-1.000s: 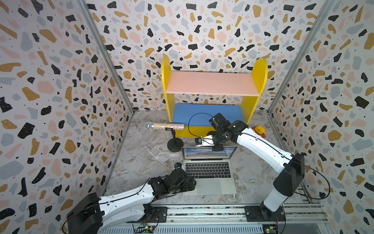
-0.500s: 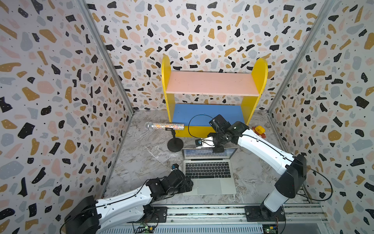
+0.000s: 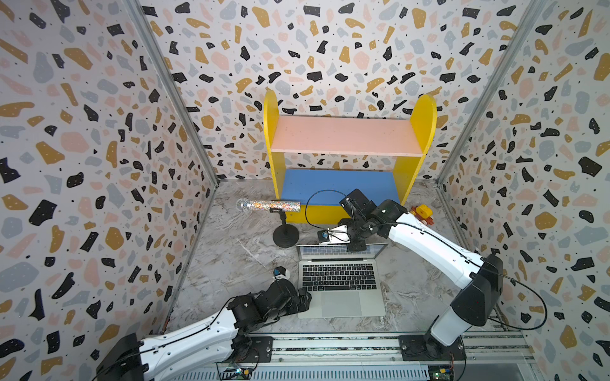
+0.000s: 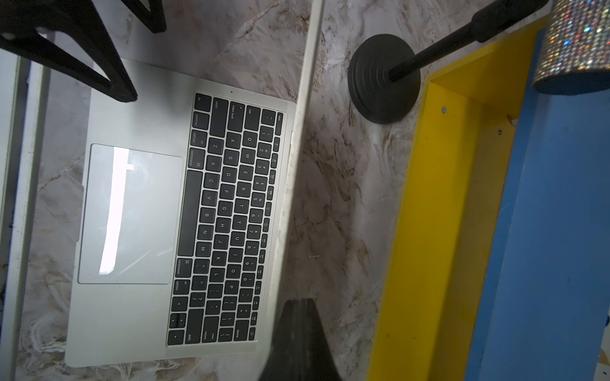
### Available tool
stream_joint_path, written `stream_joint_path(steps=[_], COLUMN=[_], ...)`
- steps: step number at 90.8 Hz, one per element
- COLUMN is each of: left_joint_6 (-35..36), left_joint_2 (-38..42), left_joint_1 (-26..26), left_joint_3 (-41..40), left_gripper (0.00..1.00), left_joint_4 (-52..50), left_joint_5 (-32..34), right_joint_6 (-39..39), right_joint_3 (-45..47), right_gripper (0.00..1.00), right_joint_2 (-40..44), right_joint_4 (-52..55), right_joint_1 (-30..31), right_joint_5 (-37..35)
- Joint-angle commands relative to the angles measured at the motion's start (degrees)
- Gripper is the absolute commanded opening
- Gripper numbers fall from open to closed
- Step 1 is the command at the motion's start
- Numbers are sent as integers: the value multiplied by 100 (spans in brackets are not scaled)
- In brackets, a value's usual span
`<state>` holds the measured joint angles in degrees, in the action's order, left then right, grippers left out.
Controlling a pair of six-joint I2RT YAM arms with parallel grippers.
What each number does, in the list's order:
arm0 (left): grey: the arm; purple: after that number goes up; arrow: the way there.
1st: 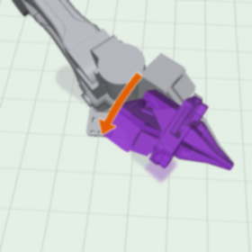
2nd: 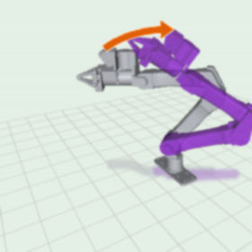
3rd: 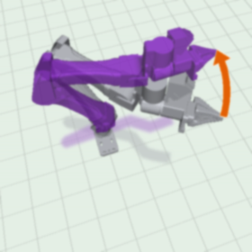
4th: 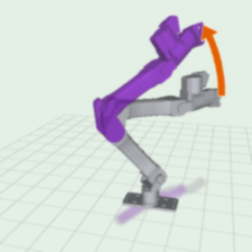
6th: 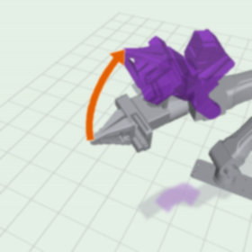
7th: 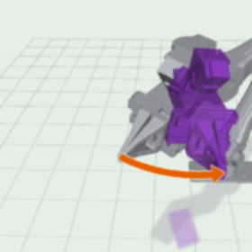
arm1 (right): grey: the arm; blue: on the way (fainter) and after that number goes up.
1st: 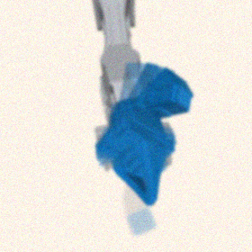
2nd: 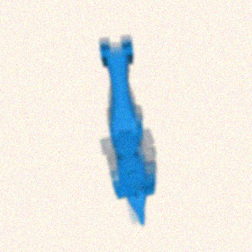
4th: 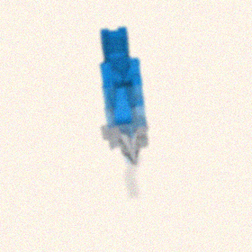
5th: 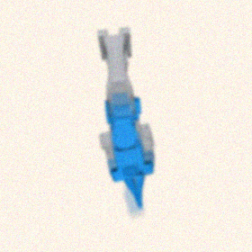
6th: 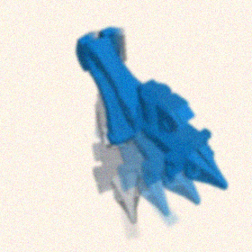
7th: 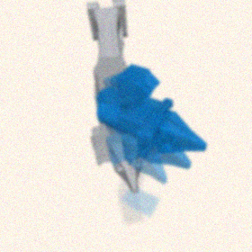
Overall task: Close the laptop lid and set it aside
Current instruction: Close the lid of the laptop.
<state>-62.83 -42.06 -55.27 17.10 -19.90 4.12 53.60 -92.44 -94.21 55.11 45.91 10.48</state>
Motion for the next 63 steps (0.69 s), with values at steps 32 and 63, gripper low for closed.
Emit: stream_joint_path(steps=[32,63], left_joint_6=[63,246], left_joint_2=[695,1137], left_joint_1=[-7,-6], left_joint_3=[90,374], left_gripper=[96,93], left_joint_4=[-803,-1404], left_joint_5=[508,751], right_joint_6=[-128,-191], right_joint_3=[271,454], right_gripper=[0,0], right_joint_2=[336,454], right_joint_4=[588,620], right_joint_1=[265,302], right_joint_5=[138,182])
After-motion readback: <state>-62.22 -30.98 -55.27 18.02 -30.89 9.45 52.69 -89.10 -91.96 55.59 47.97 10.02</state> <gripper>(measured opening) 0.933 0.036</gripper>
